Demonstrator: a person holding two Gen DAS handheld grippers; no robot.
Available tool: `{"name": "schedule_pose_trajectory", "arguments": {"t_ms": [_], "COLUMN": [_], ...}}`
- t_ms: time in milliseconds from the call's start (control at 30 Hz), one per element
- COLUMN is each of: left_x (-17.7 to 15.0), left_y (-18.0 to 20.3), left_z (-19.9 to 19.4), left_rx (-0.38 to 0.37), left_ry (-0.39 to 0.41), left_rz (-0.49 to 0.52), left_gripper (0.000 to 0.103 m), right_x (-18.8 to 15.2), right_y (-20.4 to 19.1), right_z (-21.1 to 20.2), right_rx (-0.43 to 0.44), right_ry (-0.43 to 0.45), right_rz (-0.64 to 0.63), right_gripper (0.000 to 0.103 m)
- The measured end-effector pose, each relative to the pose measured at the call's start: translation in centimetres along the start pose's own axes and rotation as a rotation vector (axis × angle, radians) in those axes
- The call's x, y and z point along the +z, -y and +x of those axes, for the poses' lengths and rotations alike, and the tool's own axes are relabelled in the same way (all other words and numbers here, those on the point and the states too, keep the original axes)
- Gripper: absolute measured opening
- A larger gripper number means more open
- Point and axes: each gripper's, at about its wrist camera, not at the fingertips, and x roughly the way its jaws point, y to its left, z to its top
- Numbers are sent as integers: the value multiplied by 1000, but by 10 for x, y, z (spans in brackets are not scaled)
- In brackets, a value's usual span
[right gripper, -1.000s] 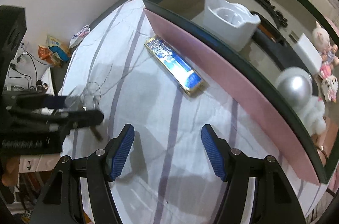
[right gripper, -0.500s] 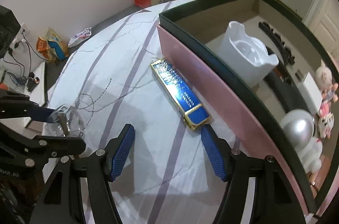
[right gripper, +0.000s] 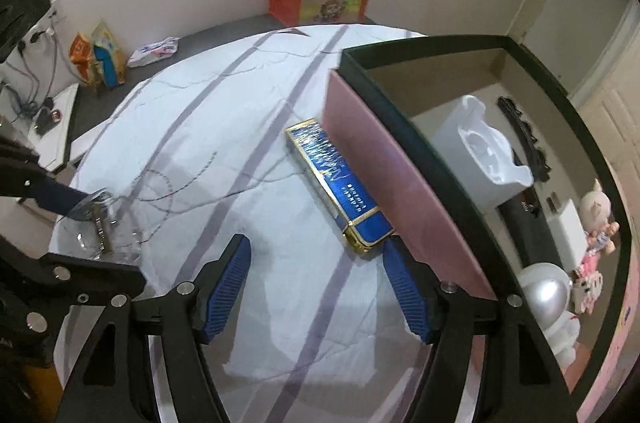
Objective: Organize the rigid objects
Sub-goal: 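Lift the bottle with the left tool while the right tool moves to the blue box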
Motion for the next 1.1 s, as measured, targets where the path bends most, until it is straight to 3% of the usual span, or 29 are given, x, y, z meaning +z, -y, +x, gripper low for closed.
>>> {"name": "schedule_pose_trajectory", "arguments": {"t_ms": [100, 567, 867, 1100], "left_x": [-3, 2, -2, -1], "left_y": [-4, 6, 4, 7], "left_z": [-1, 6, 6, 2], "left_rx": [2, 7, 3, 5], "left_ry": [-3, -10, -13, -12], "left_rz": [5, 12, 3, 6], "left_gripper": [62, 64, 65, 66], "right_x": [-1, 12, 17, 20], "right_y": [4, -10, -8, -21], "right_z": [-2, 6, 6, 12], "right_rx": [31, -92, 51, -25], "right_ry": [-4, 19, -3, 21], "right_rz": [3, -52, -36, -82], "right_gripper": [71, 75, 76, 76]}}
